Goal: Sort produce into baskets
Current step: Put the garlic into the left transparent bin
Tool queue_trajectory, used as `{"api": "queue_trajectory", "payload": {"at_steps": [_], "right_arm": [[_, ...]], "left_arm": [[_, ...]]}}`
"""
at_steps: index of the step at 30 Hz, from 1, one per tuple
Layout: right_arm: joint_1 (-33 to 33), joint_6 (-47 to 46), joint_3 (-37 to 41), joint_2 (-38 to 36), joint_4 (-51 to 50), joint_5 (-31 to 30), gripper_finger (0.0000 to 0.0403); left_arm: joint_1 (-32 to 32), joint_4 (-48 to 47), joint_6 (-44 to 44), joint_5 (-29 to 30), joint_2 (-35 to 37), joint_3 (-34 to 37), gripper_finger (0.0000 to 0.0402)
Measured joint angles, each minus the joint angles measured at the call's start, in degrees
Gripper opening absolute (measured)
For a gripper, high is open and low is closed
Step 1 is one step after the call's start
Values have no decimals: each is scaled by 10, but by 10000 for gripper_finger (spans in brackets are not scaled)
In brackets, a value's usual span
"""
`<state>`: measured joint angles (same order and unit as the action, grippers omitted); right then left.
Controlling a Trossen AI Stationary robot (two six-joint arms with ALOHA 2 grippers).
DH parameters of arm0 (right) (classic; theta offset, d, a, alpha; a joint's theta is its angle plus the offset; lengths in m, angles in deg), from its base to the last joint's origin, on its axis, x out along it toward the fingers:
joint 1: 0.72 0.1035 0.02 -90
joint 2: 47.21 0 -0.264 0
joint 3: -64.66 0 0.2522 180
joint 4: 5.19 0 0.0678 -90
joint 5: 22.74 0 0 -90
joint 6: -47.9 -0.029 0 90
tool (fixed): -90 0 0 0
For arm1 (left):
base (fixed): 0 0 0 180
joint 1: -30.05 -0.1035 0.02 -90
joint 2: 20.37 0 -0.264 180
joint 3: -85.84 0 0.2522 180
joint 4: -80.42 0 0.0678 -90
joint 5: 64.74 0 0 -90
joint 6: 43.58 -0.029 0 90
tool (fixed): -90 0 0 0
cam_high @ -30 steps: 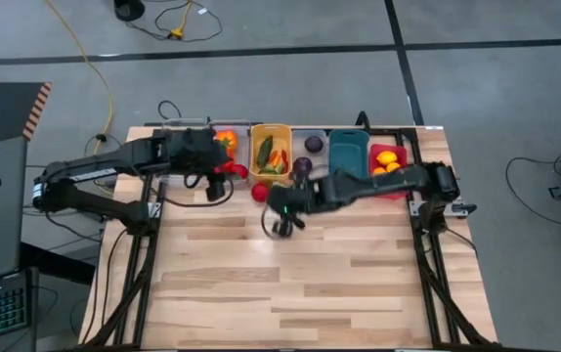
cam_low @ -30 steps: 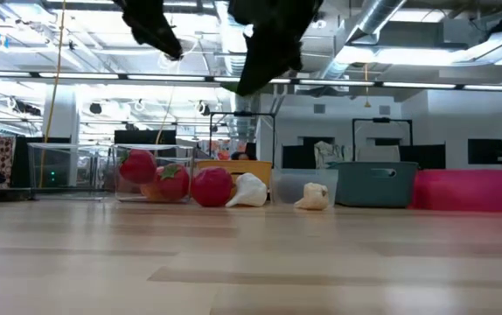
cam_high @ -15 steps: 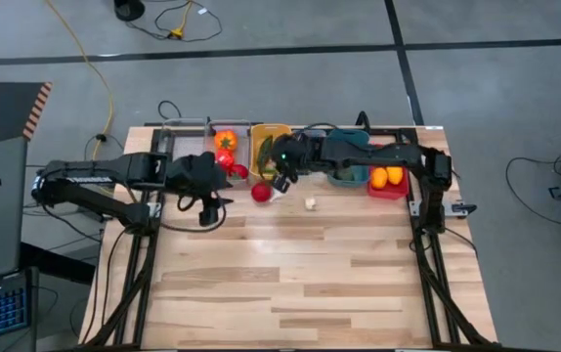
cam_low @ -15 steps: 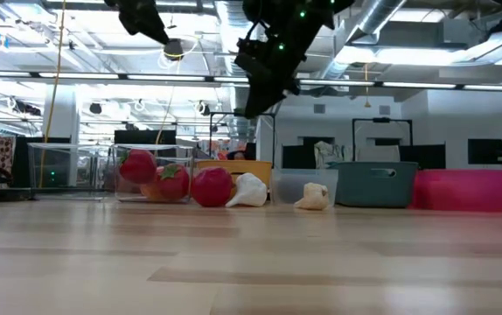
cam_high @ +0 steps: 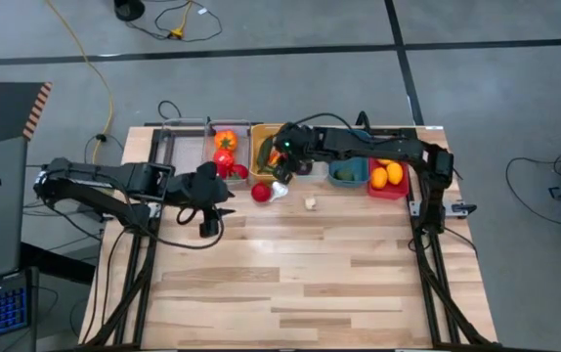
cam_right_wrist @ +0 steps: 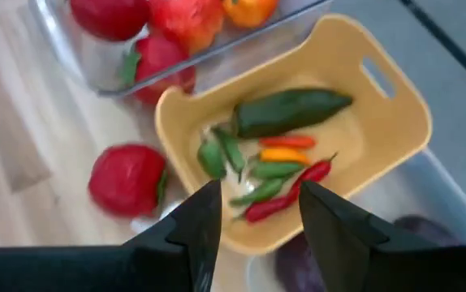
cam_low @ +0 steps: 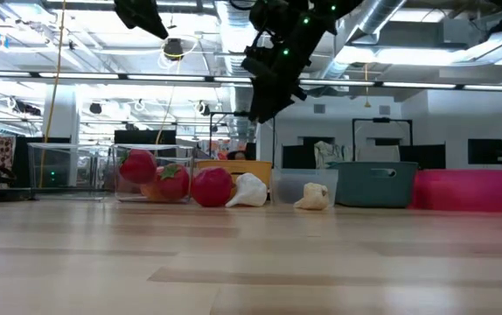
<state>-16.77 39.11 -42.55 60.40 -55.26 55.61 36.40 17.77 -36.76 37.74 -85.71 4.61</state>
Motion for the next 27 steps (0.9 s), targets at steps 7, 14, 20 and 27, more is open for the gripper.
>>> {"api": "queue_trajectory", "payload": {"at_steps": [7,14,20,27], "right_arm": [[28,1,0,-21,-119,13,189],[85,-57,0,-18,-218,13,183],[126,-103,0,4,-242,-5,182],[144,-122,1,51,-263,-20,182]], "left_arm": [[14,116,-5,7,-1,95,183],[14,222,8,6,0,179,183],[15,248,28,4,0,211,183],[15,259,34,-2,0,212,183]]}}
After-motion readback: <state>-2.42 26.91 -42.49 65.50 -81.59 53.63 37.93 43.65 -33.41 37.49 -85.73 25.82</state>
